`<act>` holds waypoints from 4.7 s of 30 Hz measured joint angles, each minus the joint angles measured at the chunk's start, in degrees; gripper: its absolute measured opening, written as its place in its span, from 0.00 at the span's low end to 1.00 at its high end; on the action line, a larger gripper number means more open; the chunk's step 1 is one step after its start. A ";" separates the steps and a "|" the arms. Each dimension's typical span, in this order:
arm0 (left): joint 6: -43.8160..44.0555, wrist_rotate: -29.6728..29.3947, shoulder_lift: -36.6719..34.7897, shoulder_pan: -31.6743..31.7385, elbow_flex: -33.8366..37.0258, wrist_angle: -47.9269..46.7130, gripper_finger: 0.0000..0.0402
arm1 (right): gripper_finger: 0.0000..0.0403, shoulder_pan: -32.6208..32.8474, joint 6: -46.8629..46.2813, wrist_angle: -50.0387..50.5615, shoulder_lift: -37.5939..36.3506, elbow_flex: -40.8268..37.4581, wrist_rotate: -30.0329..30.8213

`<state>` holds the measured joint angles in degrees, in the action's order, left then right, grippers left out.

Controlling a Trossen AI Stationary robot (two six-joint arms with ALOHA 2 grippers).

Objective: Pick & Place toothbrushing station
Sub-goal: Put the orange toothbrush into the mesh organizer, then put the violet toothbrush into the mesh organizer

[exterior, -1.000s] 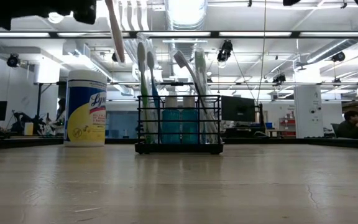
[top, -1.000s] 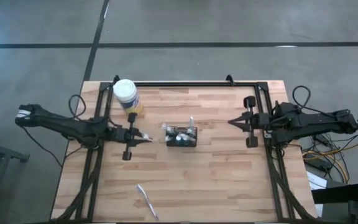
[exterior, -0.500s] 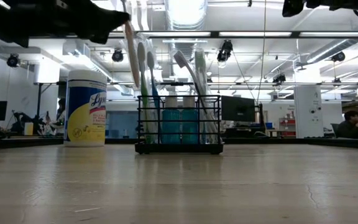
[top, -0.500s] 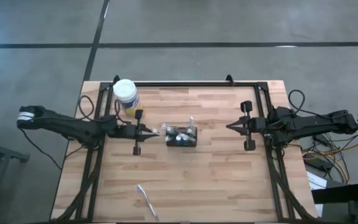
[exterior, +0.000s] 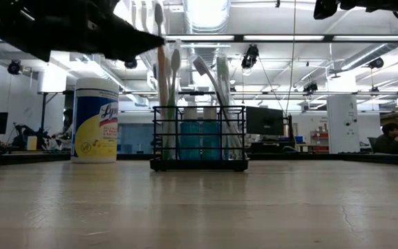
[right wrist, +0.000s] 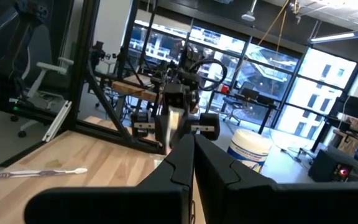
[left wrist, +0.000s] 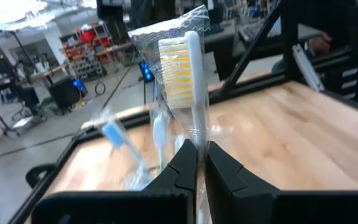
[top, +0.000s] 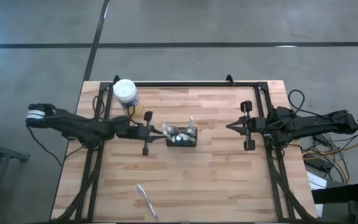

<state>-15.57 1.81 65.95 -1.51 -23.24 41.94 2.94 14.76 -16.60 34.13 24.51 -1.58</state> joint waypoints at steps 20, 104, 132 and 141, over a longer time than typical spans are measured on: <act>-0.81 -1.32 10.50 2.31 0.13 1.07 0.03 | 0.02 0.04 -0.60 0.07 0.05 -0.22 0.02; 17.86 1.71 -22.64 -17.50 -13.02 -61.21 0.03 | 0.02 0.02 -4.60 0.31 4.24 -0.44 0.22; 26.32 -5.23 25.62 -42.01 -34.64 -74.28 0.56 | 0.02 0.00 -9.88 -1.68 4.30 -0.44 0.17; 25.55 -4.26 29.45 -41.59 -34.64 -70.62 0.53 | 0.02 0.04 -9.90 -1.68 4.30 -0.44 0.07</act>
<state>9.98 -2.44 95.40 -43.10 -57.89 -28.67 2.98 4.86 -18.28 38.44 24.08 -1.52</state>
